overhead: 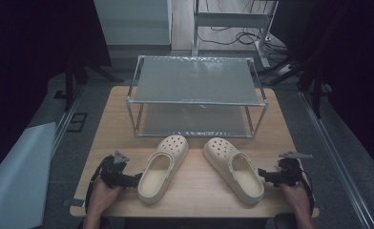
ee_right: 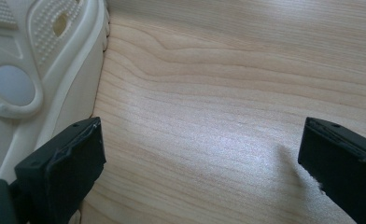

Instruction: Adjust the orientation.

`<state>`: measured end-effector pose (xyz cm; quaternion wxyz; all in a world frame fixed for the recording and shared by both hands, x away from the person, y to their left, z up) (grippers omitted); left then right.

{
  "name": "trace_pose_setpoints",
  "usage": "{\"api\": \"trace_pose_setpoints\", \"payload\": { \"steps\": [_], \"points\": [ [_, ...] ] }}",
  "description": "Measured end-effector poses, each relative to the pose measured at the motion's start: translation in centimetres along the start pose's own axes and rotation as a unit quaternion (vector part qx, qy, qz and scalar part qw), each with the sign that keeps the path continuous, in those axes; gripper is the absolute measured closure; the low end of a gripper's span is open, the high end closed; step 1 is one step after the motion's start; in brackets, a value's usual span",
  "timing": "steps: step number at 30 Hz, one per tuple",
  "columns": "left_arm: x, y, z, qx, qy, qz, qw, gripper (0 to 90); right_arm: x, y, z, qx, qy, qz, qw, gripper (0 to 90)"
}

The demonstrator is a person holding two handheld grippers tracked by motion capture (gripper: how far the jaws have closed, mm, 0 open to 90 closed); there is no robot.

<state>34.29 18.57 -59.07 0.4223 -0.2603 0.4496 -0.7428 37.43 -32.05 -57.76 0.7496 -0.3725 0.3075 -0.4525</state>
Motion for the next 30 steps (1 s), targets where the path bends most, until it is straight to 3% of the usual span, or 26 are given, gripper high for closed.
{"api": "trace_pose_setpoints", "payload": {
  "steps": [9,16,21,28,30],
  "points": [
    [2.0,0.0,-0.1,-0.019,0.019,-0.018,0.9995,0.4,-0.1,0.0,-0.1,-0.001,0.005,0.006,1.0,0.3],
    [3.0,-0.2,-0.2,-0.022,0.03,-0.021,0.9991,0.4,-0.1,0.0,-0.1,-0.001,0.006,0.006,1.0,0.3],
    [3.7,0.0,-0.2,-0.024,0.03,-0.026,0.9989,0.0,0.0,0.1,-0.1,-0.002,0.005,0.006,1.0,0.3],
    [2.7,-1.2,0.4,0.004,0.003,-0.014,0.9999,0.0,0.2,-0.1,-0.1,0.001,0.007,0.002,1.0,0.3],
    [2.7,-1.6,0.7,0.015,-0.003,-0.019,0.9997,0.0,0.3,-0.1,-0.1,0.0,0.009,0.002,1.0,0.3]
  ]
}}
Point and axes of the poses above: each handheld gripper's, and its own axes: y roughly forward along the jaws, z roughly out of its top, x roughly to its right, the point moved 10 cm from there along y, roughly forward along the jaws, and after that the axes turned 11 degrees about -x, right-handed, at the moved point
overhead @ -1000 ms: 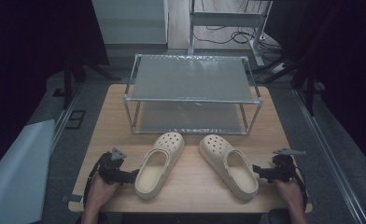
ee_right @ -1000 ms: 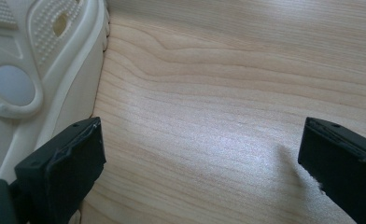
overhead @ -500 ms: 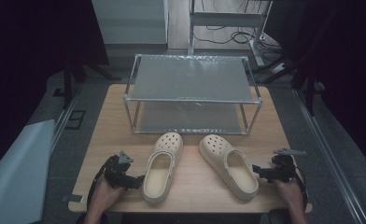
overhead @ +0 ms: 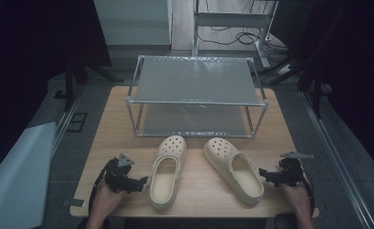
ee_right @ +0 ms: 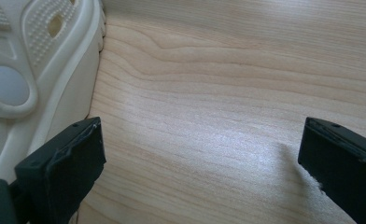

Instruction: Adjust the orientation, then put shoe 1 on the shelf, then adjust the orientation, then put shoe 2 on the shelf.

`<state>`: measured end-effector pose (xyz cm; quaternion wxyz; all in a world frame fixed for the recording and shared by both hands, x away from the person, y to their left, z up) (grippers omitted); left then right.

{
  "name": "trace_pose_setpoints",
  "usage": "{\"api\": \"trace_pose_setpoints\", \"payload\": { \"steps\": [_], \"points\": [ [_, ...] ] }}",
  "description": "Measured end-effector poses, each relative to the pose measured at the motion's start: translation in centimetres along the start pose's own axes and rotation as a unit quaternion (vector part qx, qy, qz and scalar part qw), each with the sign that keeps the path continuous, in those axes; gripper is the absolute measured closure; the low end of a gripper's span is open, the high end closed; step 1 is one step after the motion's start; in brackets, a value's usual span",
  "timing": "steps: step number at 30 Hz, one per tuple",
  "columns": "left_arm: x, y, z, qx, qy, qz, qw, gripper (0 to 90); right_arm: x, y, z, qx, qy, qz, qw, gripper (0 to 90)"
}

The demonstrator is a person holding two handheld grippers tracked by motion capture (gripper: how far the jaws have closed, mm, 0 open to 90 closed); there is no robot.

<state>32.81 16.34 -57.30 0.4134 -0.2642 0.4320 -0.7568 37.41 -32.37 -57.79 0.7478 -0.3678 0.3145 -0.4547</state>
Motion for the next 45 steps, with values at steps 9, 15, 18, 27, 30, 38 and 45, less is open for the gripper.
{"api": "trace_pose_setpoints", "payload": {
  "steps": [9,15,18,27,30,38,45],
  "points": [
    [0.7,-1.9,1.2,0.03,-0.005,-0.008,0.9995,0.0,0.0,0.0,0.0,0.0,0.0,0.0,1.0,0.4],
    [1.1,-3.5,2.1,0.053,-0.021,-0.017,0.9982,0.0,0.0,0.0,0.0,0.002,-0.001,-0.001,1.0,0.5],
    [1.6,-3.6,2.5,0.052,-0.02,-0.015,0.9983,0.0,0.1,-0.1,0.1,0.004,0.0,-0.003,1.0,0.7],
    [3.3,-3.2,3.4,0.045,-0.005,-0.021,0.9988,0.0,0.2,-0.1,0.1,0.003,0.0,-0.004,1.0,1.0],
    [3.7,-3.1,3.6,0.044,-0.006,-0.024,0.9987,0.5,0.1,-0.1,0.0,0.001,0.0,-0.004,1.0,1.0],
    [4.5,-2.2,4.4,0.035,-0.004,-0.023,0.9991,2.6,0.1,0.0,0.0,-0.001,0.001,-0.003,1.0,1.2],
    [4.6,-0.7,4.5,0.012,-0.008,-0.013,0.9998,6.1,0.1,0.1,-0.1,-0.004,0.002,-0.003,1.0,1.4]
  ]
}}
Point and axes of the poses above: each handheld gripper's, and its own axes: y roughly forward along the jaws, z roughly out of its top, x roughly to its right, the point moved 10 cm from there along y, roughly forward along the jaws, and after that the axes turned 11 degrees about -x, right-handed, at the moved point
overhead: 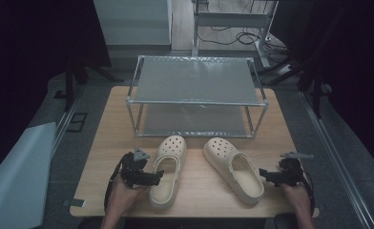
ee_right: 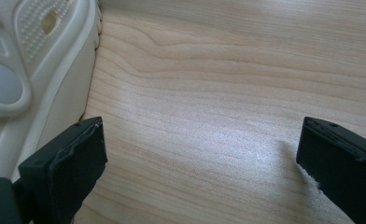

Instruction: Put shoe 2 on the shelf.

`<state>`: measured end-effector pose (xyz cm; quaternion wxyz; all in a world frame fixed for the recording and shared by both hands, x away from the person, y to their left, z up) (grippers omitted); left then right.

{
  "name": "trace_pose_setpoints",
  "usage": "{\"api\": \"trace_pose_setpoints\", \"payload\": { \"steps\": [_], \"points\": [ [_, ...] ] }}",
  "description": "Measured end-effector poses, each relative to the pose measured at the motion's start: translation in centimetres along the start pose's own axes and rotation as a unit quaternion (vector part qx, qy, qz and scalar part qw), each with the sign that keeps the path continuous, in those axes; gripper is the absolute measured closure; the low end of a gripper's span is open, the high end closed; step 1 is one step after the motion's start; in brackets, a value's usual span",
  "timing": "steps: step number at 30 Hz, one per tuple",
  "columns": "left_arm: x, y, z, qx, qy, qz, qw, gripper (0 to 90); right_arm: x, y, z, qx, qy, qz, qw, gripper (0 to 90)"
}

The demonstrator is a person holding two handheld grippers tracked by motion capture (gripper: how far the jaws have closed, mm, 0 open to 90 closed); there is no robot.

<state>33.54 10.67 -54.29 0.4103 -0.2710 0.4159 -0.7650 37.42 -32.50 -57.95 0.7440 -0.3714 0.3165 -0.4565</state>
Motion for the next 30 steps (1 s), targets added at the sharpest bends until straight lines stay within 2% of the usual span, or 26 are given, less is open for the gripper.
{"api": "trace_pose_setpoints", "payload": {
  "steps": [7,10,11,12,16,17,19,21,24,26,30],
  "points": [
    [-0.2,1.1,0.7,-0.014,-0.008,0.018,0.9997,15.8,0.0,0.1,-0.1,-0.003,0.0,-0.002,1.0,2.0],
    [-0.4,1.2,0.9,-0.017,-0.013,0.032,0.9993,23.6,0.0,0.1,-0.1,-0.003,0.0,-0.002,1.0,2.1],
    [-0.5,1.2,1.0,-0.02,-0.014,0.033,0.9992,29.1,0.0,0.1,-0.1,-0.003,0.0,-0.002,1.0,2.2],
    [-0.4,1.3,1.0,-0.019,-0.015,0.031,0.9992,33.5,0.0,0.1,-0.1,-0.003,0.0,-0.002,1.0,2.3],
    [0.2,1.4,1.0,-0.03,-0.015,-0.004,0.9994,50.7,0.0,0.1,-0.1,-0.004,0.001,-0.001,1.0,2.5],
    [0.2,1.5,1.0,-0.031,-0.017,-0.006,0.9994,57.4,0.0,0.1,-0.1,-0.004,0.0,-0.001,1.0,2.6],
    [0.1,1.4,1.1,-0.032,-0.019,0.002,0.9993,62.3,0.0,0.1,-0.1,-0.004,-0.001,-0.002,1.0,2.7],
    [-0.1,1.4,1.1,-0.034,-0.024,0.007,0.9991,63.6,0.0,0.1,-0.1,-0.005,0.0,-0.002,1.0,2.7],
    [-0.4,1.2,1.1,-0.034,-0.033,-0.001,0.9989,69.1,0.1,0.3,-0.2,-0.009,-0.002,-0.005,0.9999,3.2],
    [-0.6,1.1,1.0,-0.036,-0.031,0.005,0.9988,72.2,0.1,0.3,-0.2,-0.01,-0.003,-0.006,0.9999,3.3],
    [-0.9,1.1,1.0,-0.035,-0.039,-0.009,0.9986,73.8,0.0,0.1,0.0,-0.002,-0.003,-0.004,1.0,3.7]
  ]
}}
Point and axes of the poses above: each handheld gripper's, and its own axes: y roughly forward along the jaws, z roughly out of its top, x roughly to its right, the point moved 10 cm from there along y, roughly forward along the jaws, and after that the axes turned 11 degrees about -x, right-handed, at the moved point
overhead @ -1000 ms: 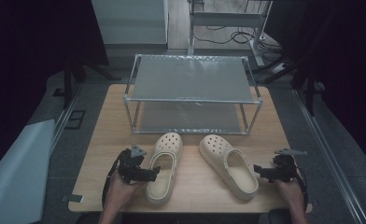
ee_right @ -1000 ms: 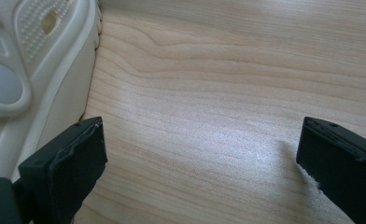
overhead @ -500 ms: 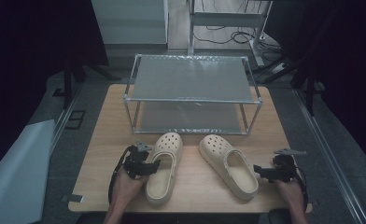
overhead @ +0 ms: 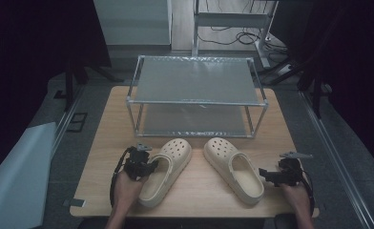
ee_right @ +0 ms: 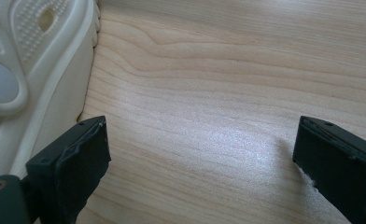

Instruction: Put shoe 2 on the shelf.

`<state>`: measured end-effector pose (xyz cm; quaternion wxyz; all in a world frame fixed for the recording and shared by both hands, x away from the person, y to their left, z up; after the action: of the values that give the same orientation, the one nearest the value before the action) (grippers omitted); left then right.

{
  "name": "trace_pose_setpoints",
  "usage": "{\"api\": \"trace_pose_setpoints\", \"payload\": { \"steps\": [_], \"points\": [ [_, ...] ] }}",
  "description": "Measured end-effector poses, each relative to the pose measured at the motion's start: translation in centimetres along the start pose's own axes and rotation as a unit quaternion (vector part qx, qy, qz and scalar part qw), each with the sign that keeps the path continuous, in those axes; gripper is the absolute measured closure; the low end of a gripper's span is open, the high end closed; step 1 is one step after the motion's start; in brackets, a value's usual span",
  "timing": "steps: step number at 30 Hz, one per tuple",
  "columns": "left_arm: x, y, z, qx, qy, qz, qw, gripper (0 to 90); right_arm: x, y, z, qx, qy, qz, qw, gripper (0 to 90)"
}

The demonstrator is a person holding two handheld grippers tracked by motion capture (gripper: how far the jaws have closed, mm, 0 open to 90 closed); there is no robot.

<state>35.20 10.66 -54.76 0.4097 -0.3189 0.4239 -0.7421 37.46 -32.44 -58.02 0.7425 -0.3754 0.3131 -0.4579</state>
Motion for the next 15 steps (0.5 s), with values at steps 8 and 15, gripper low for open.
{"api": "trace_pose_setpoints", "payload": {
  "steps": [8,15],
  "points": [
    [-0.7,-0.3,0.0,0.001,-0.031,-0.049,0.9983,74.8,-0.2,0.0,0.1,0.003,-0.003,0.003,1.0,3.7],
    [-1.2,-1.0,0.2,0.008,-0.05,-0.086,0.995,75.2,-0.2,0.0,0.1,0.001,-0.005,0.003,1.0,3.8]
  ]
}}
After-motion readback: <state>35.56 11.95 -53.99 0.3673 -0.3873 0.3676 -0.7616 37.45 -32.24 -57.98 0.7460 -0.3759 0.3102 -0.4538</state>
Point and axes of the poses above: each handheld gripper's, and its own axes: y roughly forward along the jaws, z roughly out of its top, x roughly to its right, the point moved 10 cm from there along y, roughly forward along the jaws, and after that the axes turned 11 degrees about -x, right-handed, at the moved point
